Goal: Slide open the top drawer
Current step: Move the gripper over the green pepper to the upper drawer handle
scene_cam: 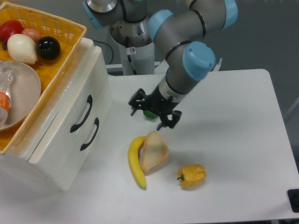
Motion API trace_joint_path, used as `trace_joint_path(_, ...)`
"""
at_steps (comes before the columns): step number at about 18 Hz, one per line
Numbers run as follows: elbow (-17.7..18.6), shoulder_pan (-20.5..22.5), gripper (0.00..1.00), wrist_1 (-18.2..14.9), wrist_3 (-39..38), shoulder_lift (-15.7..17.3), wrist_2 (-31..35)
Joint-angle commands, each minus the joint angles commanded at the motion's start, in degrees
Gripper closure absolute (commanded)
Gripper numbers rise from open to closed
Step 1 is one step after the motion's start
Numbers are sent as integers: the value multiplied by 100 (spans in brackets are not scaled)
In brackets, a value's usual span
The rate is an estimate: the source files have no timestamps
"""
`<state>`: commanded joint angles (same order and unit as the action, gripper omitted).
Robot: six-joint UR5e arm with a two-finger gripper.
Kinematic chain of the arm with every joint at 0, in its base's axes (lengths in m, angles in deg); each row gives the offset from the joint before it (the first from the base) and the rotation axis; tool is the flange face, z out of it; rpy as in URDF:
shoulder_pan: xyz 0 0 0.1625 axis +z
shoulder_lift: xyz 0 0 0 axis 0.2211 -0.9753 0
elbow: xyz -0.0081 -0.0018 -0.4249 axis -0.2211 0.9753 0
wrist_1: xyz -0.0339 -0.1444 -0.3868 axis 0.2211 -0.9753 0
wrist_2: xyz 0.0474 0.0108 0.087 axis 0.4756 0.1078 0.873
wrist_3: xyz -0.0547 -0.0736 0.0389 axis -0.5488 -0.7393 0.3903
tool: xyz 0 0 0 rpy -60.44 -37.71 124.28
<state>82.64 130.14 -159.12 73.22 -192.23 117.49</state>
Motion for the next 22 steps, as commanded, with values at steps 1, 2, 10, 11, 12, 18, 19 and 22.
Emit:
trace_joint_path(1,0,-44,0,0,-27,0,0)
trace_joint_path(2,0,-71,0,0,-36,-9,-17)
trace_joint_path(10,-220,-150,0,0,-282,-158,-765)
trace_joint_path(11,-220,-159,0,0,-282,-158,-765)
trace_joint_path(12,-220,-211,0,0,-291,-167,-756)
trace_joint_path(18,-220,-352,0,-44,-291,-229,-730)
trace_joint_path(19,-220,-387,0,-44,-291,-246,-738)
trace_joint_path(22,-220,-466,0,-79,-291,-255,-730)
